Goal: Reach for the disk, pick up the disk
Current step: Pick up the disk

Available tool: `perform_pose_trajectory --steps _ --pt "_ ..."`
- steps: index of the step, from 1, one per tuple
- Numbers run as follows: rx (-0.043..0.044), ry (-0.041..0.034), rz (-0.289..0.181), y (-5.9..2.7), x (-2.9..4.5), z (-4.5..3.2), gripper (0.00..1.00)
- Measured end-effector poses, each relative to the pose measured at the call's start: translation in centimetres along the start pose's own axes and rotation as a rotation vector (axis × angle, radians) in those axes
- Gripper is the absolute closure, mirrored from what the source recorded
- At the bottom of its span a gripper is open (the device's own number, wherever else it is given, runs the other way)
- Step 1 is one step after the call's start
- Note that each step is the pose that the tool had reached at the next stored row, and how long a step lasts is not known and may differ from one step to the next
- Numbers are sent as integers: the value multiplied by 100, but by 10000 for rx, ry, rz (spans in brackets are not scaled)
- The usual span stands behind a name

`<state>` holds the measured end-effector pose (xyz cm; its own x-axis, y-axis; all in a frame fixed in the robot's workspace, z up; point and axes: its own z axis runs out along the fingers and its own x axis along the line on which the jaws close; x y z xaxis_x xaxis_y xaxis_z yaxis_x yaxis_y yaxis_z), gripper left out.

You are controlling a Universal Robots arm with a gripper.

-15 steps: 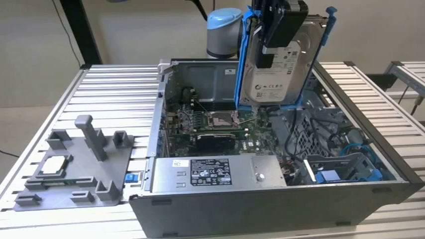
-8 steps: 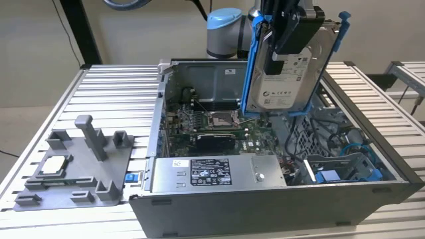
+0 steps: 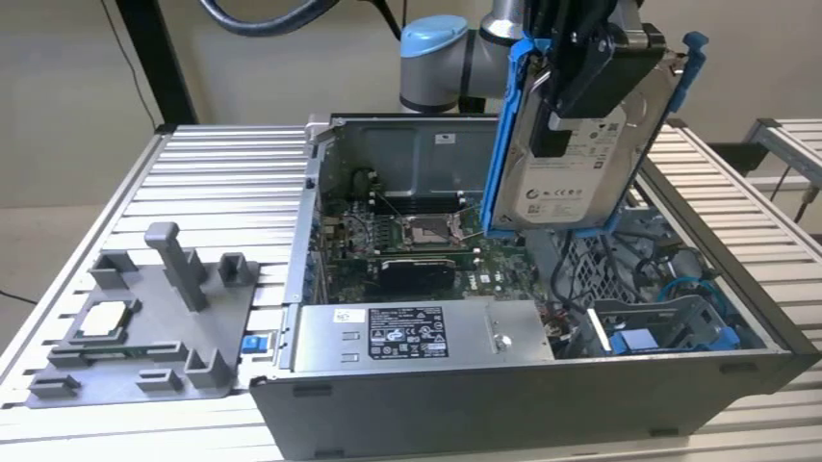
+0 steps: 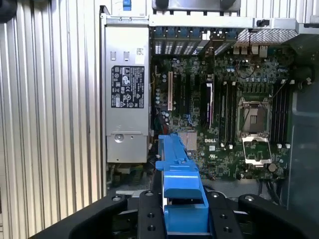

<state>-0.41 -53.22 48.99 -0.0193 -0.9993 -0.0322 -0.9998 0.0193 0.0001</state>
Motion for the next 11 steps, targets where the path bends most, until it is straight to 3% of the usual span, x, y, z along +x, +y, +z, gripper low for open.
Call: perform_pose_trajectory --steps 11 --pt "-60 1 2 -165 186 -3 100"
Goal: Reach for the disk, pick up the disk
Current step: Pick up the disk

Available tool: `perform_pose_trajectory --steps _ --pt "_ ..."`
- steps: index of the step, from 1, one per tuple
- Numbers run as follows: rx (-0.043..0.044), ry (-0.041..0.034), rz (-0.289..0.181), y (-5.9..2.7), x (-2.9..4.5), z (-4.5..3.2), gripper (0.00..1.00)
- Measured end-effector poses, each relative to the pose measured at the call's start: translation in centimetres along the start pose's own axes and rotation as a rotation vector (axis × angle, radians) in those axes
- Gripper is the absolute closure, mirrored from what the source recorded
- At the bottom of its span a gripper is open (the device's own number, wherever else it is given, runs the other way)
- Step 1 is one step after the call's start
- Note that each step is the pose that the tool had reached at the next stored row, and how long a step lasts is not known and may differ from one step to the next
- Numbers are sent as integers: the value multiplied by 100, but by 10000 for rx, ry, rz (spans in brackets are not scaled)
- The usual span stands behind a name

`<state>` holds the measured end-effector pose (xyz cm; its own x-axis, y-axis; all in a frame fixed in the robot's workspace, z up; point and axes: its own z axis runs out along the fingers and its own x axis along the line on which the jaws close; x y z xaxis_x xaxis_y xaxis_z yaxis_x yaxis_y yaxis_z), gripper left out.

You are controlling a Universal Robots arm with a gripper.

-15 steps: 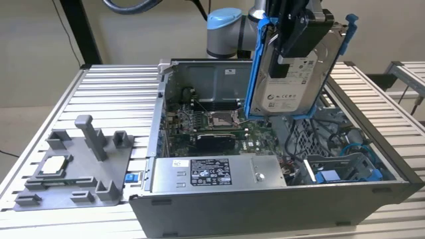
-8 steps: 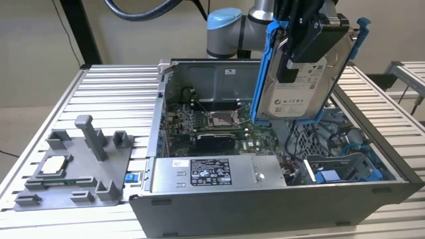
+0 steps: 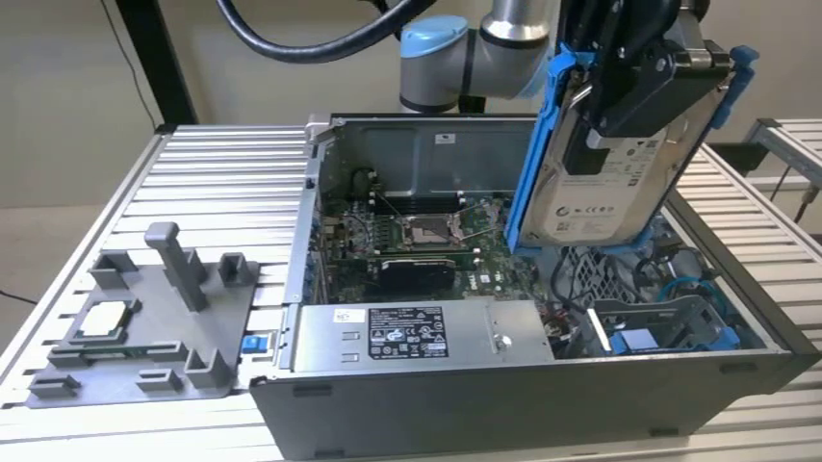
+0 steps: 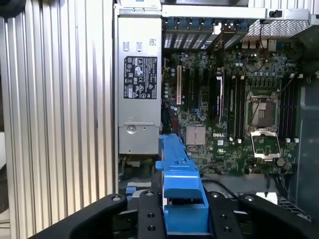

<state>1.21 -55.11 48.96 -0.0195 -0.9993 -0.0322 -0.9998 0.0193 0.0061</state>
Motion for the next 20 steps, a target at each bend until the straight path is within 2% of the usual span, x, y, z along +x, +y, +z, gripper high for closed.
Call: perform_pose_trajectory --steps 8,20 --pt "-43 1 1 -165 113 -1 100" --pt "-79 1 2 -568 242 1 100"
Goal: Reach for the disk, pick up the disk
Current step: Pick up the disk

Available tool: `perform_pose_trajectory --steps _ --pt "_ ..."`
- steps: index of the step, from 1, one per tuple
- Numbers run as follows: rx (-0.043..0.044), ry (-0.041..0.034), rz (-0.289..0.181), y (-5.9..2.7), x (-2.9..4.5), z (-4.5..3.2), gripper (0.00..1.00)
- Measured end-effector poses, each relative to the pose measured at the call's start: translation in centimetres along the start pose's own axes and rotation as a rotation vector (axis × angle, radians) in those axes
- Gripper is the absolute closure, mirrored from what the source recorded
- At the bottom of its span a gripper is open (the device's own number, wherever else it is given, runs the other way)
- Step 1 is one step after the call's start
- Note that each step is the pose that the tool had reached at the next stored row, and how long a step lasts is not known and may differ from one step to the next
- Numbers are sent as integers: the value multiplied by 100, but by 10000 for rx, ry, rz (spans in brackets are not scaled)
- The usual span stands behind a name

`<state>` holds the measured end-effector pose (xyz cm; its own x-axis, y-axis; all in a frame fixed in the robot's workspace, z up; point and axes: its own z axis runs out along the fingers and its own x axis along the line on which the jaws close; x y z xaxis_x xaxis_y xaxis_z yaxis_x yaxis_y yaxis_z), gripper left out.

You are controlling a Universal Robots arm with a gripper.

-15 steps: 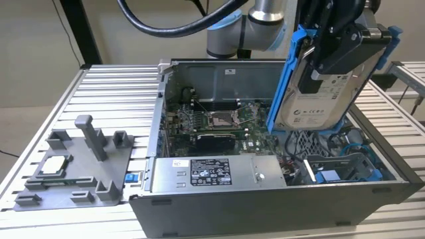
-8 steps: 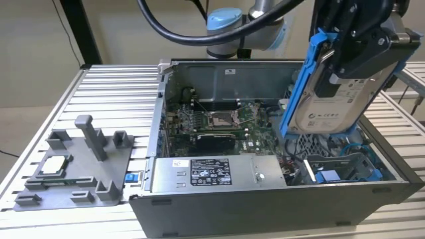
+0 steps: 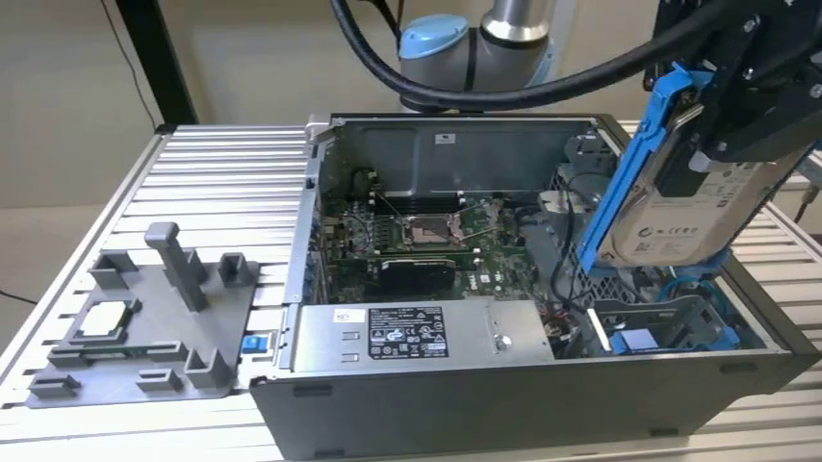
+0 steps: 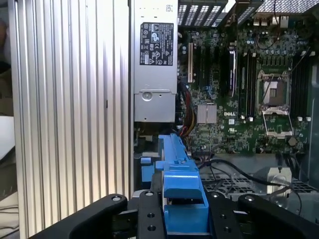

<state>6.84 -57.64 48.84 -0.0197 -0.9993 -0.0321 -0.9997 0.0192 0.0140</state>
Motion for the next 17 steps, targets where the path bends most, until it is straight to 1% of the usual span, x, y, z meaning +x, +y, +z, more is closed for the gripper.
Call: perform_pose_trajectory --steps 5,9,14,17 --pt "-28 1 0 -166 72 -2 100" --pt "-40 2 2 -283 107 -1 100" --pt "-39 2 1 -361 115 5 100" --pt "-40 2 2 -382 116 6 100"
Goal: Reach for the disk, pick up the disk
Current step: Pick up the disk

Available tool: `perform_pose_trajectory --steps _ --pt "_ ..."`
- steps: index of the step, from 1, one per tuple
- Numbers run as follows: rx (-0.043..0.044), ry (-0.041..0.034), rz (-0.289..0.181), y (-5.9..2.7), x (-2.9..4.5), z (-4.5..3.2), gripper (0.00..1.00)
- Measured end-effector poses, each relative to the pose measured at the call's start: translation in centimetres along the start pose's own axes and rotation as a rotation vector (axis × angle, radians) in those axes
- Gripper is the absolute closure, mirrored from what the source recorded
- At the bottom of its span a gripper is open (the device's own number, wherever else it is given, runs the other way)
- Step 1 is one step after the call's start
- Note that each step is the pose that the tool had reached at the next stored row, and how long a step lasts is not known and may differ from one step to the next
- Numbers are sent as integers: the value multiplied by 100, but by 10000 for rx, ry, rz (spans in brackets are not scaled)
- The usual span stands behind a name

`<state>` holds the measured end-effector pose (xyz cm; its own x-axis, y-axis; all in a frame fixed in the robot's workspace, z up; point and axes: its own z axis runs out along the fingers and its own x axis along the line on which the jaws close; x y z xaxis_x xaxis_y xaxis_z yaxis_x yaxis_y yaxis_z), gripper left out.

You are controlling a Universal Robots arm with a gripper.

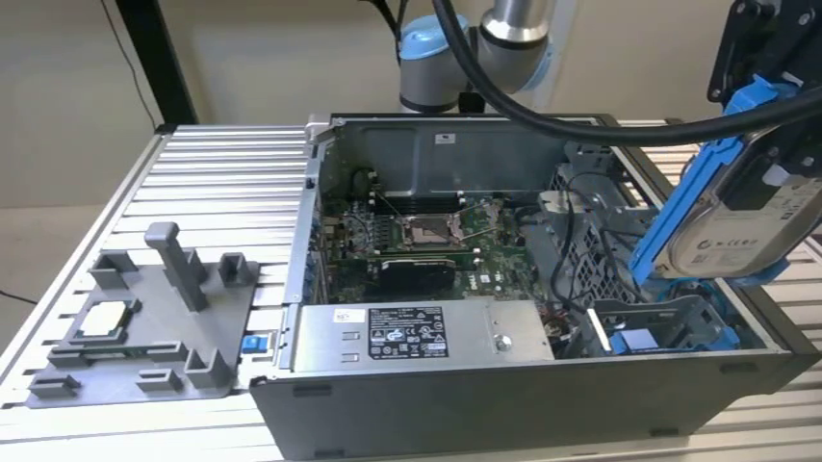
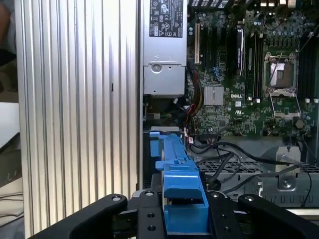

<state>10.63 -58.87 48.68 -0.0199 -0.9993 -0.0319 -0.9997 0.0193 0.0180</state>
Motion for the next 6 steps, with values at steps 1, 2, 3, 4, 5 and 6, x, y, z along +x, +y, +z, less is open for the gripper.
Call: perform_pose_trajectory --steps 1,2,3,4,5,6 --pt "0 0 1 0 0 0 100" --pt "0 0 2 0 0 0 100" --pt "1 0 0 -3 1 0 100" --pt "0 0 0 -5 1 0 100" --pt "0 -1 0 -5 1 0 100" --pt "0 -1 0 -5 1 0 100"
